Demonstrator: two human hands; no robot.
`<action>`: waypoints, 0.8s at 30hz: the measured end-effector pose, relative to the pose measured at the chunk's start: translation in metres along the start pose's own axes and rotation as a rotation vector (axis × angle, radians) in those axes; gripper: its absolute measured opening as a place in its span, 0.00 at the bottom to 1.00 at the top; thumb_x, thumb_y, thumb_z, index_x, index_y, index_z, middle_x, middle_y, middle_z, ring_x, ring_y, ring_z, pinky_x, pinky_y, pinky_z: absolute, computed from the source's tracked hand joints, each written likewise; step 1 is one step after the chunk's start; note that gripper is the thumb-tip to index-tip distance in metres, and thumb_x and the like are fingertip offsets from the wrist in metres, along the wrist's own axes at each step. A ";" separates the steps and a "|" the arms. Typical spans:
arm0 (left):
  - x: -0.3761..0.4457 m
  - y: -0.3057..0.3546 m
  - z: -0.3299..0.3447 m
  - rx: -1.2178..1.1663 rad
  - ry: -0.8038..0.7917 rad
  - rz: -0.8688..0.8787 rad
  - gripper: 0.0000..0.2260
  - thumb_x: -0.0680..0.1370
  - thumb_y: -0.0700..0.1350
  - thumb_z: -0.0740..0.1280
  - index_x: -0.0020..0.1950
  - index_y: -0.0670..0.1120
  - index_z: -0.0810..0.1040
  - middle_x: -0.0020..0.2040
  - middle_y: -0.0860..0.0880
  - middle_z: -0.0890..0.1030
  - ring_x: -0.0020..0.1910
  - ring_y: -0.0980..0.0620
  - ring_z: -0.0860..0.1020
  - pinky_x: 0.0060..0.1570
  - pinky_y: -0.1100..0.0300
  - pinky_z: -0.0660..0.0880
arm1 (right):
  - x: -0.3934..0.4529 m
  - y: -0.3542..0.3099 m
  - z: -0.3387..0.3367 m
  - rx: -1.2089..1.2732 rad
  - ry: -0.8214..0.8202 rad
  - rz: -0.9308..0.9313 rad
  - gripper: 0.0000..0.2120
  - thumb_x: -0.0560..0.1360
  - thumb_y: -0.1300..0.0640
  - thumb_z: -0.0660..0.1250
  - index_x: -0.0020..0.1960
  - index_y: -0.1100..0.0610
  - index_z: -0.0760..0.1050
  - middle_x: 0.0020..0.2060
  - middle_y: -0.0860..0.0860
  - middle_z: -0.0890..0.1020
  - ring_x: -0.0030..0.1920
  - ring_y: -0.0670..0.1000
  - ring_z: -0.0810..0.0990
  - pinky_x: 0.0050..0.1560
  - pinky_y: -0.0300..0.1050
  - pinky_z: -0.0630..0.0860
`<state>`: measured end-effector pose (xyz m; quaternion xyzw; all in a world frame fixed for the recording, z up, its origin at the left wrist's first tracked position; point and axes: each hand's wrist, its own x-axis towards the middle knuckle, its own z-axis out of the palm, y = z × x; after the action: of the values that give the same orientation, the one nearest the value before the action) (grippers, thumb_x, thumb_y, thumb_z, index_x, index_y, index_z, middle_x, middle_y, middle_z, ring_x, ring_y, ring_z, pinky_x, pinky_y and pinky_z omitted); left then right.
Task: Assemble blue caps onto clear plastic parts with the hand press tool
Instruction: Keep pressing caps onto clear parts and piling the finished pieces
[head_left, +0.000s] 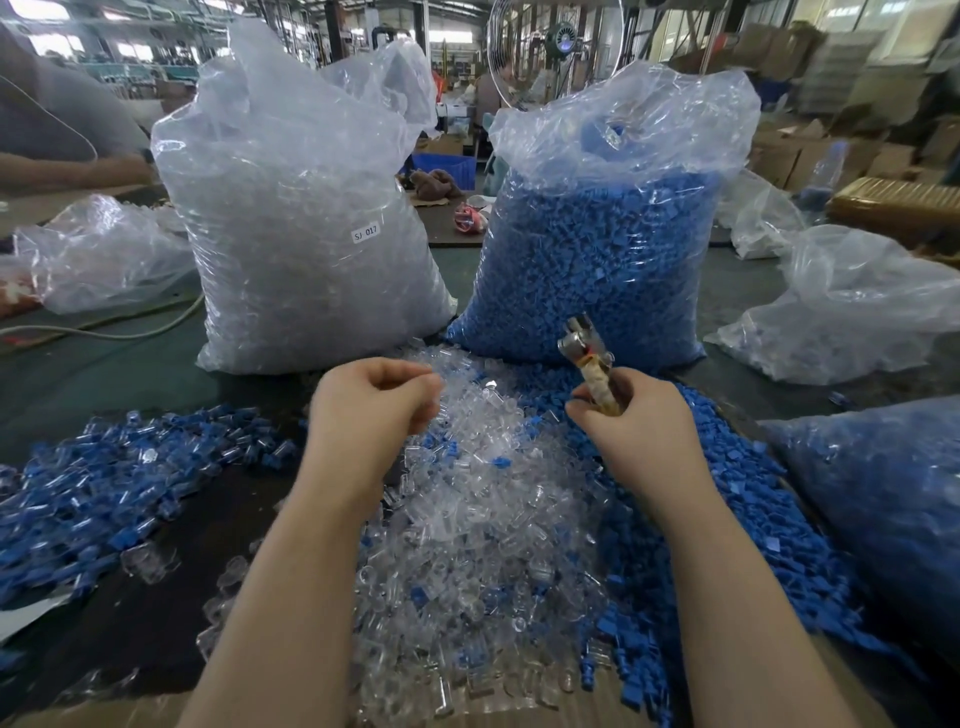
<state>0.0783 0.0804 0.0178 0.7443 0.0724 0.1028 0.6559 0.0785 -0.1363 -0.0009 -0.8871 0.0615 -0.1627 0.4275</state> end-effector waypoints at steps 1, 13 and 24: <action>-0.004 0.004 0.008 -0.097 -0.066 -0.025 0.02 0.73 0.39 0.74 0.42 0.45 0.82 0.31 0.50 0.83 0.32 0.56 0.81 0.36 0.62 0.79 | -0.002 -0.003 0.000 0.082 -0.015 -0.010 0.02 0.72 0.53 0.72 0.42 0.51 0.79 0.34 0.44 0.81 0.36 0.44 0.77 0.38 0.43 0.72; -0.024 0.009 0.046 -0.292 -0.229 -0.091 0.03 0.75 0.37 0.72 0.43 0.42 0.80 0.32 0.49 0.83 0.32 0.56 0.81 0.36 0.65 0.80 | -0.012 -0.022 0.003 0.340 -0.194 -0.106 0.04 0.72 0.62 0.73 0.44 0.54 0.80 0.37 0.48 0.83 0.37 0.40 0.79 0.38 0.31 0.74; -0.023 0.006 0.046 -0.368 -0.198 -0.125 0.01 0.75 0.37 0.72 0.45 0.42 0.82 0.34 0.48 0.84 0.34 0.55 0.83 0.34 0.66 0.78 | -0.011 -0.025 0.008 0.436 -0.098 -0.067 0.03 0.73 0.59 0.74 0.43 0.54 0.80 0.38 0.52 0.83 0.41 0.50 0.81 0.40 0.35 0.76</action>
<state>0.0671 0.0301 0.0174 0.6127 0.0336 -0.0001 0.7896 0.0698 -0.1119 0.0113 -0.7820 -0.0255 -0.1427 0.6062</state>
